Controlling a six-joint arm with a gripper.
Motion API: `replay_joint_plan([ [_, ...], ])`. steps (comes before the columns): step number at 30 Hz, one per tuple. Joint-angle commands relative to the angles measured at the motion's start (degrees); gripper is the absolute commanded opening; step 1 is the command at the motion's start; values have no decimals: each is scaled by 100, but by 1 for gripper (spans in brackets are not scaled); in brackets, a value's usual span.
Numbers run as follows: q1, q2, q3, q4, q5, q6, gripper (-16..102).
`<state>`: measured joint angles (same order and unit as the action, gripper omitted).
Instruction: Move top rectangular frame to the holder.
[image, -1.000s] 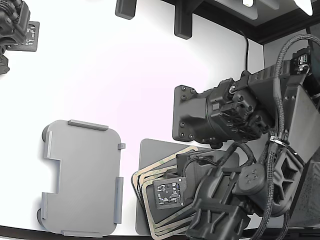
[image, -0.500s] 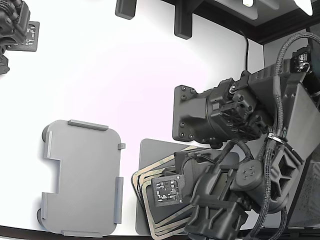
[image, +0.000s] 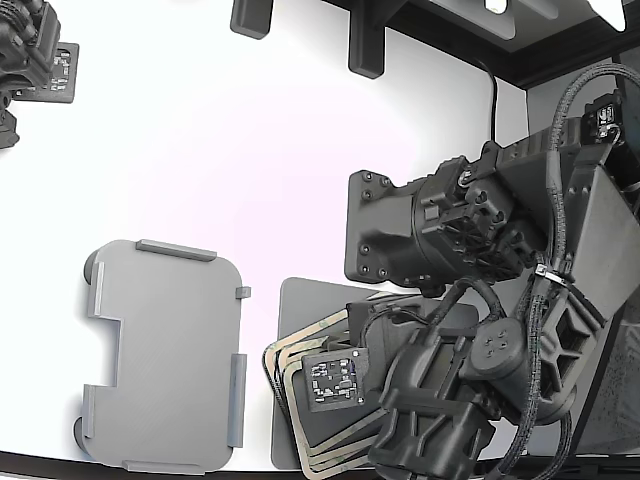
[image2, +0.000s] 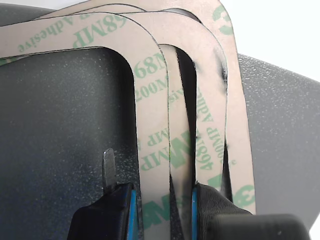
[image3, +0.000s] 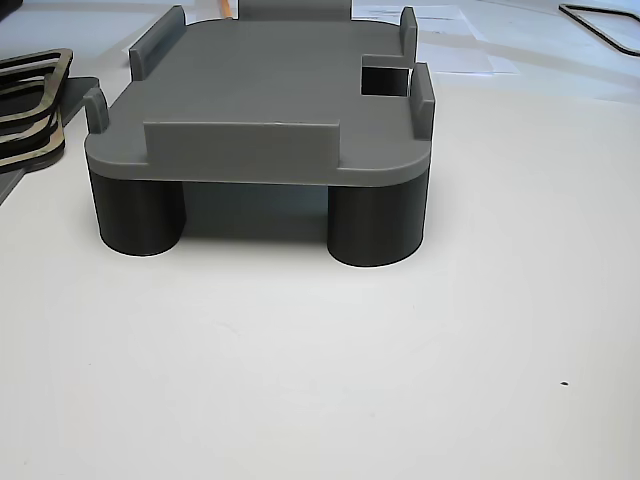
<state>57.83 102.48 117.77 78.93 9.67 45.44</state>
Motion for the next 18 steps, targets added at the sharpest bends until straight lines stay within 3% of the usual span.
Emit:
replay_joint_plan([
  [1, -114, 158, -105, -9, 26, -26, 42],
  [18, -114, 167, -26, -158, 70, -123, 38],
])
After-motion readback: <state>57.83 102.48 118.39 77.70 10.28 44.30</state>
